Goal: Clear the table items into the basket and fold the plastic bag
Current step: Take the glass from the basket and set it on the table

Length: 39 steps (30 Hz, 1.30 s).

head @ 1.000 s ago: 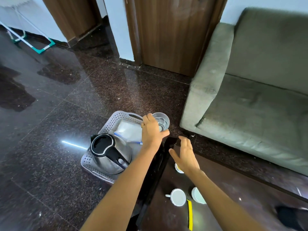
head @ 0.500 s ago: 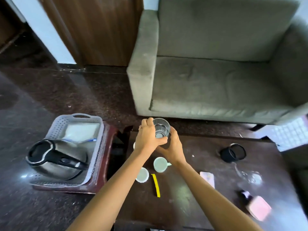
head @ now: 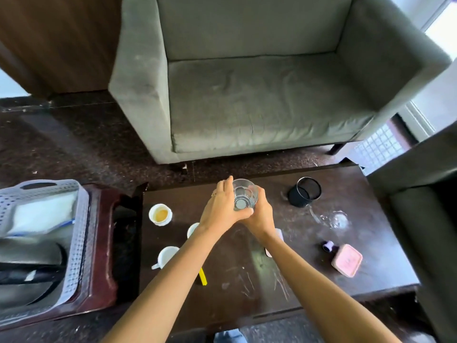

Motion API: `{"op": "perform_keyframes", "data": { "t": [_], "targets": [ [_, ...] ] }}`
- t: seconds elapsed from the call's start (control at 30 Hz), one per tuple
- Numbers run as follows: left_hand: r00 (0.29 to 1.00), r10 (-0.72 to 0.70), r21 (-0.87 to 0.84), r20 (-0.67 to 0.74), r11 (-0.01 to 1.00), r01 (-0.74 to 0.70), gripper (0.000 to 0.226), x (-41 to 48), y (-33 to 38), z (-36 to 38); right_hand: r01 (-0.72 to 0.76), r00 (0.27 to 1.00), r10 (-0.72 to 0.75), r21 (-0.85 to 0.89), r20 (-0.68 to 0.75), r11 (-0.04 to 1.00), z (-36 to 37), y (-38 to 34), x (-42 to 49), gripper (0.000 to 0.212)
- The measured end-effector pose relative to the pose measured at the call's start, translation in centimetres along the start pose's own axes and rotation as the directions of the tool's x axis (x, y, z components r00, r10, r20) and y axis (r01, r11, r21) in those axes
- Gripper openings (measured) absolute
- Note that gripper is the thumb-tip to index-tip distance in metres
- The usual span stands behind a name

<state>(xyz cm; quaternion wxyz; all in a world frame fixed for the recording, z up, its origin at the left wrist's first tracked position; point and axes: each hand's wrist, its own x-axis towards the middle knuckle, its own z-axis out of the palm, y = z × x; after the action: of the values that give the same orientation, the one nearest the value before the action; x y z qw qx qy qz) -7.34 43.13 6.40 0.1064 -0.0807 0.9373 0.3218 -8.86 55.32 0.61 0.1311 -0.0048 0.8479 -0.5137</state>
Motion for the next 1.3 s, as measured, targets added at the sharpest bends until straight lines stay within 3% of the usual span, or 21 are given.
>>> {"op": "perform_keyframes", "data": {
  "t": [0.27,0.47,1.17,1.3],
  "targets": [
    [0.999,-0.028,0.108,0.022,0.994,0.026,0.07,2.1,-4.4,4.3,-0.053,0.996,0.053,0.012,-0.072,0.999,1.7,5.9,2.9,0.081],
    [0.997,-0.071,0.06,-0.008,0.996,0.072,0.058,3.1,-6.4,6.8,-0.113,0.988,0.114,0.023,-0.101,0.993,2.9,9.6,4.6,0.08],
    [0.996,-0.08,0.055,-0.041,0.995,0.082,0.054,4.3,-9.1,10.2,-0.171,0.984,0.172,0.032,-0.054,0.985,3.4,15.4,6.8,0.083],
    [0.995,-0.081,0.056,-0.05,0.995,0.084,0.054,3.9,-8.9,10.0,-0.163,0.987,0.163,0.019,0.006,0.986,2.7,15.0,6.4,0.095]
  ]
}}
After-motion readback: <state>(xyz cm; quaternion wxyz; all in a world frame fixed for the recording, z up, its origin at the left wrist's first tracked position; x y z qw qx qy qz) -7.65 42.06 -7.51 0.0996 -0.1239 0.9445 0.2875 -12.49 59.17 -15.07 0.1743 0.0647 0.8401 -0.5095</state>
